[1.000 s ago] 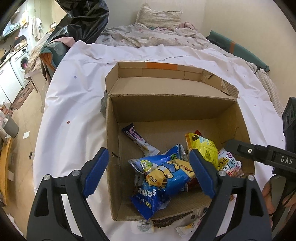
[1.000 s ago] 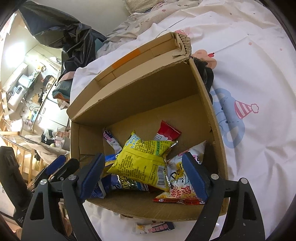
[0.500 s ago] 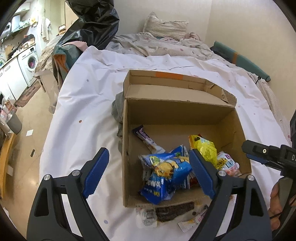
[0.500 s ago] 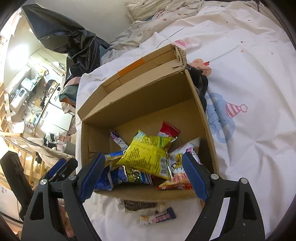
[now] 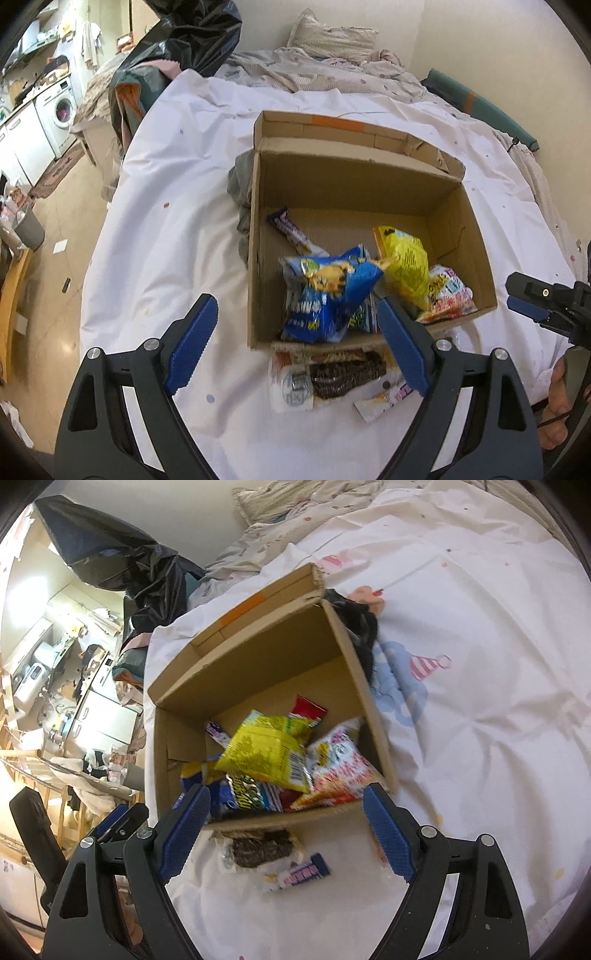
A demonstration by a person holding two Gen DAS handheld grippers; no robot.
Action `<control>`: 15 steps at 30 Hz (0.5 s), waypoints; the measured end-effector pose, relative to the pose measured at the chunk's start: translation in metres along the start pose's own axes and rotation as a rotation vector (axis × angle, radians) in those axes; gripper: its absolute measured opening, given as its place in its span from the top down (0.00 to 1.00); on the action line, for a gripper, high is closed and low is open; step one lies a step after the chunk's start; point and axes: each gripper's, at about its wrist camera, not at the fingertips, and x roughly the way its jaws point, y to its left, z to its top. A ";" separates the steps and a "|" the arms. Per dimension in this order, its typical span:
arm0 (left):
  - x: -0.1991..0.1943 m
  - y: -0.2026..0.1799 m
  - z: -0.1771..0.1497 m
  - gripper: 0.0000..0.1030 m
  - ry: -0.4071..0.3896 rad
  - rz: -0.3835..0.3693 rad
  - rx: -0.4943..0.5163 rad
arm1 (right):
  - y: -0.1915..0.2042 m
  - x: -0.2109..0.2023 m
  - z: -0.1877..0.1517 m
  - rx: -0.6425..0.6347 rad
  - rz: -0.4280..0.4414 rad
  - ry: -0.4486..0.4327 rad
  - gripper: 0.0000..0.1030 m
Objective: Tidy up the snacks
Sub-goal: 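Withdraw both grippers from the box toward the remaining snacks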
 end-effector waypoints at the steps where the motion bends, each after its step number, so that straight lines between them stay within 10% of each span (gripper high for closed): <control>1: 0.000 0.001 -0.002 0.16 0.007 -0.002 -0.006 | -0.003 -0.001 -0.002 0.004 -0.004 0.003 0.15; 15: 0.008 -0.004 -0.028 0.16 0.077 -0.011 -0.005 | -0.047 -0.009 -0.028 0.104 -0.078 0.040 0.15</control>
